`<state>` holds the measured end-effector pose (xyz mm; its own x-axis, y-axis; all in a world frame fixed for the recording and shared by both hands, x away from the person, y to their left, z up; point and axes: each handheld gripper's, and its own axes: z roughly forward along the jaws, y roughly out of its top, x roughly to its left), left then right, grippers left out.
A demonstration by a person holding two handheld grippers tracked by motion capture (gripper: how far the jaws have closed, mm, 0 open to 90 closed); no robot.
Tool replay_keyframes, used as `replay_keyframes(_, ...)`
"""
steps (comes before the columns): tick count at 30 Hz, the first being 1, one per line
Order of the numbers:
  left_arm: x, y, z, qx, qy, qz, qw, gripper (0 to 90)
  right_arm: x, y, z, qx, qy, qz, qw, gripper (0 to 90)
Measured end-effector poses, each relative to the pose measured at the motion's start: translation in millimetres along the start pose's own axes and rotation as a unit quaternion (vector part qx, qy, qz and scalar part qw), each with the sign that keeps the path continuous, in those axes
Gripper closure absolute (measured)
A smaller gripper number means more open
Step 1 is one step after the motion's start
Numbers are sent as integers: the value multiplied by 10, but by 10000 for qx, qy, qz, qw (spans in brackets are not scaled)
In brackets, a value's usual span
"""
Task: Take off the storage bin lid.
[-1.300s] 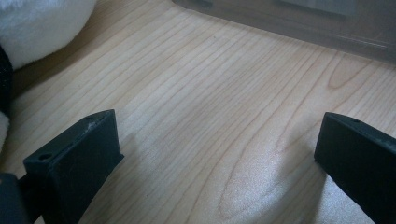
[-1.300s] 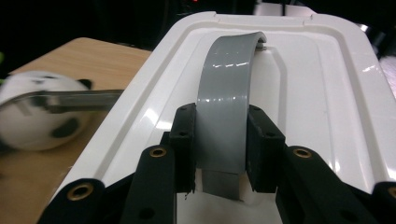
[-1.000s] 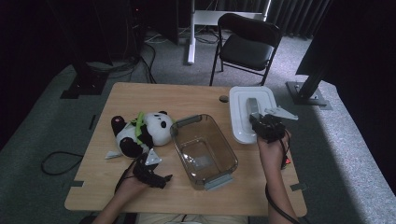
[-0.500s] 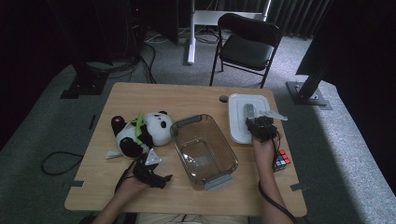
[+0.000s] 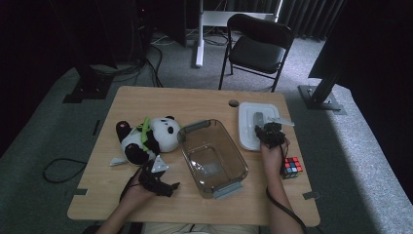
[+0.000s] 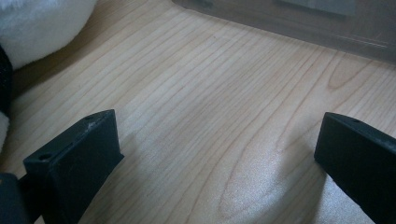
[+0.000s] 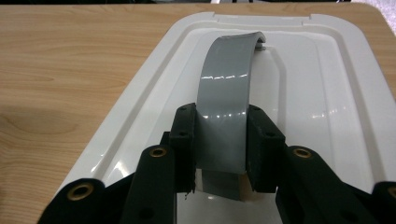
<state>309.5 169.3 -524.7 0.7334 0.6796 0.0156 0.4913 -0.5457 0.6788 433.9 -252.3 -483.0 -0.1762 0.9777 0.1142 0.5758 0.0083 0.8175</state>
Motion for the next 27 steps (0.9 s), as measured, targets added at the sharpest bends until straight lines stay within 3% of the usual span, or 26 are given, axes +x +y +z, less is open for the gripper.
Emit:
replay_keyframes(13, 0, 0, 0, 0, -1, -1, 10000, 8, 28, -70, 210, 239, 44, 47, 9997, 679)
replay_keyframes(21, -1, -1, 0, 0, -1, -7, 10000, 8, 36, -136, 336, 540, 31, 56, 9985, 677)
replay_keyframes(24, -1, -1, 0, -1, -1, -8, 10000, 8, 20, -143, 335, 522, 68, 146, 9985, 669)
replay_keyframes(27, -1, -1, 0, -2, -1, -9, 10000, 8, 37, -120, 290, 439, 45, 94, 9990, 606)
